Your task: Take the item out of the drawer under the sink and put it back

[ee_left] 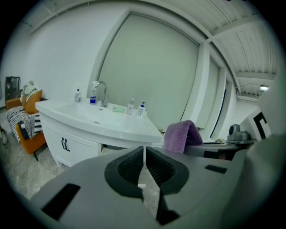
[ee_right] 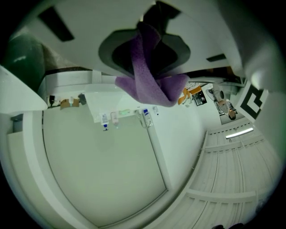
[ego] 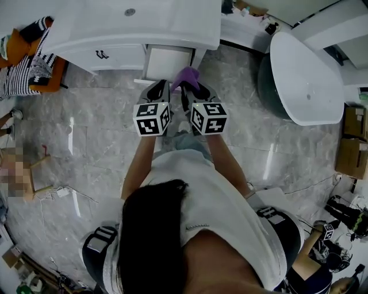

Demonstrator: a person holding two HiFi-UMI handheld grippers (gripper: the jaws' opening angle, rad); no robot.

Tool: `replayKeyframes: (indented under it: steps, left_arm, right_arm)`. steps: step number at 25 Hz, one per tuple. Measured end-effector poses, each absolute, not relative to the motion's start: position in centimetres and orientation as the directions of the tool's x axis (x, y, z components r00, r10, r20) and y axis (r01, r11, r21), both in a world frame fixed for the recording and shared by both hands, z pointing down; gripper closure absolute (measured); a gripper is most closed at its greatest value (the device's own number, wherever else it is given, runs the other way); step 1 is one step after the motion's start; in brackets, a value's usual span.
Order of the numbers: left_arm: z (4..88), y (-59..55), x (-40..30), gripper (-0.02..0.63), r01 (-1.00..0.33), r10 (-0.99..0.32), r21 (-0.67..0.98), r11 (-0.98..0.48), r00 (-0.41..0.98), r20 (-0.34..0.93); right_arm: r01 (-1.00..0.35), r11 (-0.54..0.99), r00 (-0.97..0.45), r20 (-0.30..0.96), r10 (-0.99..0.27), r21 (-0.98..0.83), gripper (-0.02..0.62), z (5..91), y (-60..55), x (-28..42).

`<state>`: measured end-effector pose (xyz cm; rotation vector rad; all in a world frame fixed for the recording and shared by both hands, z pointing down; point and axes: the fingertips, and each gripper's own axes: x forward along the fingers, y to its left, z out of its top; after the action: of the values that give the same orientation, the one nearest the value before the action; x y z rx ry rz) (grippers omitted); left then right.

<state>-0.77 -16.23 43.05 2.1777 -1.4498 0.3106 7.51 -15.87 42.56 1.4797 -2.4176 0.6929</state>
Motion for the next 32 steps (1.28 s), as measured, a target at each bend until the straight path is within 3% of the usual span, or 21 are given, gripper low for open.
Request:
replayKeyframes:
  steps: [19,32]
  left_arm:
    - [45.4,-20.3,-0.9,0.586,-0.945,-0.813,0.272,-0.181,0.299,0.499]
    - [46.7,-23.2,-2.6,0.586,-0.941,-0.809,0.269,-0.203,0.316,0.496]
  right_arm:
    - [-0.833,0.453,-0.553,0.484,-0.678,-0.318,0.514,45.7,-19.9,7.6]
    - [-0.852,0.433,-0.523,0.504,-0.688,-0.293,0.514,46.9,-22.3,6.6]
